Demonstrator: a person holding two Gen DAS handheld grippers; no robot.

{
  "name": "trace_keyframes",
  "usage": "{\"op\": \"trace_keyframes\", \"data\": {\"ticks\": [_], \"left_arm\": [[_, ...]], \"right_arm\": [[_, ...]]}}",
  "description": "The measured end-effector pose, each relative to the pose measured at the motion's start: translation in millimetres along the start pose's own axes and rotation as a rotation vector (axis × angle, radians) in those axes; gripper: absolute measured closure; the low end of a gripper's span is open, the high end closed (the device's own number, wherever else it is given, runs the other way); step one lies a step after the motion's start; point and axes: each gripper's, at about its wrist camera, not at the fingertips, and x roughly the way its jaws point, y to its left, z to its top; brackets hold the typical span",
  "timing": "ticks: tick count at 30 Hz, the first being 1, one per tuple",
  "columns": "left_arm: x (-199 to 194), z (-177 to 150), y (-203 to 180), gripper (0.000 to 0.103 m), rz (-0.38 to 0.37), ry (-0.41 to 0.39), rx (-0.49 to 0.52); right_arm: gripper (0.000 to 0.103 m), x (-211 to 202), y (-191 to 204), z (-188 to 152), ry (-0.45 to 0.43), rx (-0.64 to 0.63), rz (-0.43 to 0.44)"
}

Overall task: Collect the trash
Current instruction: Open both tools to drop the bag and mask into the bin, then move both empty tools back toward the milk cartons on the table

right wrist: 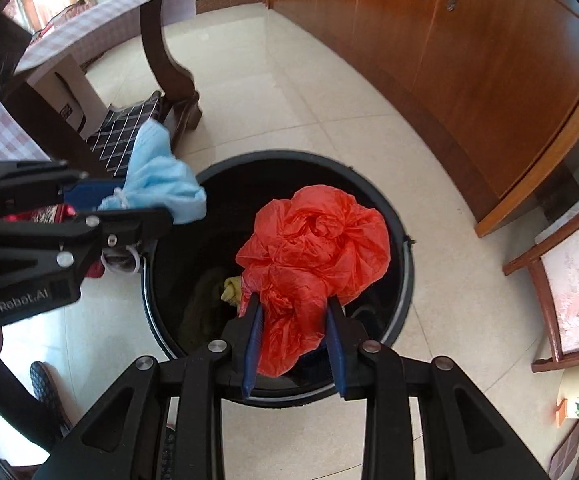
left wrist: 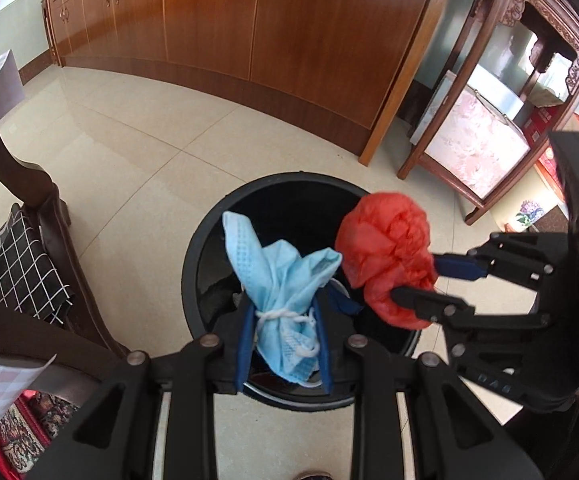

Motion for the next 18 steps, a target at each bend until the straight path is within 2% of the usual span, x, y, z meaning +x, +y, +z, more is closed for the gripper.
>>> {"op": "trace_keyframes", "data": {"ticks": [5,7,8,9,10,13,15,18], "left_arm": [[19.9,2.0,-2.4,0.074,0.000,0.027,0.020],[25.6,1.6,0.0,0.068,-0.005,0.031,0.011],[27.4,0.9,0.1,0.053,0.024,0.039,0.012],[27.3,0.7,-0.3,0.035,0.050,0.034,0.019],[24.3,-0.6,-0.9,0.030,0.067,0.018,0.025],[18.3,-3.5,4.0,0.026,0.083,0.016,0.013],[14.1,-4.9,6.7,0.019,0.114,0.008,0.002],[2.2,-9.4,10.5,0.019,0.150,-0.007,-0.012]], "right_arm": [[0.071,19.9,-0.7,-0.6,0.034,-0.052,0.018],[0.065,22.4,-2.8,-2.0,0.030,-0.068,-0.007],[0.043,22.3,-4.5,-4.6,0.020,-0.065,-0.041],[0.016,20.8,-4.8,-7.1,0.003,-0.053,-0.062],[0.009,15.5,-8.9,-10.0,-0.026,-0.033,-0.071],[0.007,5.3,-18.3,-17.5,-0.050,0.023,-0.062],[0.007,1.1,-20.4,-19.7,-0.057,0.032,-0.080],[0.007,-8.3,-25.0,-18.6,-0.074,0.048,-0.118]]}}
